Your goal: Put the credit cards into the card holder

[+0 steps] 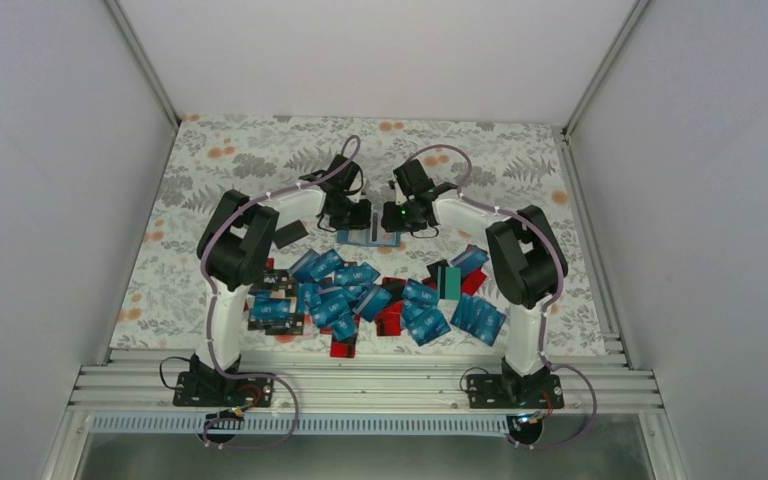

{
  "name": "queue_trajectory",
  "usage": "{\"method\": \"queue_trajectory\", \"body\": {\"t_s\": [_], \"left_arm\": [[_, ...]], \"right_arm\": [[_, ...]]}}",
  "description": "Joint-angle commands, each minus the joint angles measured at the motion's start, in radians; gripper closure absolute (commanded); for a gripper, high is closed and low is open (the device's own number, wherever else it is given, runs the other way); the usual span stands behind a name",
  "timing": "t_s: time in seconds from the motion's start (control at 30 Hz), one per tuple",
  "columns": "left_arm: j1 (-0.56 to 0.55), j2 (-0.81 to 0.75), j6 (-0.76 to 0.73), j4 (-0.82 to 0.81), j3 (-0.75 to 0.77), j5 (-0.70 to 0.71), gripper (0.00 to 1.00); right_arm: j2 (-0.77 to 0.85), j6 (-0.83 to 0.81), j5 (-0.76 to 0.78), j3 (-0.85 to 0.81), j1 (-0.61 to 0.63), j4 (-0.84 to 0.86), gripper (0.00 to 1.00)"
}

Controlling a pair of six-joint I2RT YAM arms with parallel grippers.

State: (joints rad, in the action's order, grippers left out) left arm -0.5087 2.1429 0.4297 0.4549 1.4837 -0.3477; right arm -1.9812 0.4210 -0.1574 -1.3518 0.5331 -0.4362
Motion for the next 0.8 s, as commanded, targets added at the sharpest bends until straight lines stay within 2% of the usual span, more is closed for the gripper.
{"method": "queue_trajectory", "body": {"t_s": [0.0,0.23,0.5,0.77], "left_arm": [[-0.009,0.036,-0.004,0.027,0.001,0.01,0.98],[-0.01,0.035,-0.006,0.03,0.001,0.011,0.97],[-0.01,0.037,-0.008,0.033,0.002,0.012,0.98],[-0.009,0.039,-0.008,0.034,0.004,0.012,0.98]], "right_arm": [[-0.013,0.005,-0.074,0.01,-0.005,0.036,0.63],[-0.03,0.005,-0.092,0.007,-0.004,0.044,0.63],[-0.001,0.026,0.007,0.027,-0.008,0.031,0.63],[-0.011,0.028,-0.016,0.033,-0.009,0.042,0.63]]}}
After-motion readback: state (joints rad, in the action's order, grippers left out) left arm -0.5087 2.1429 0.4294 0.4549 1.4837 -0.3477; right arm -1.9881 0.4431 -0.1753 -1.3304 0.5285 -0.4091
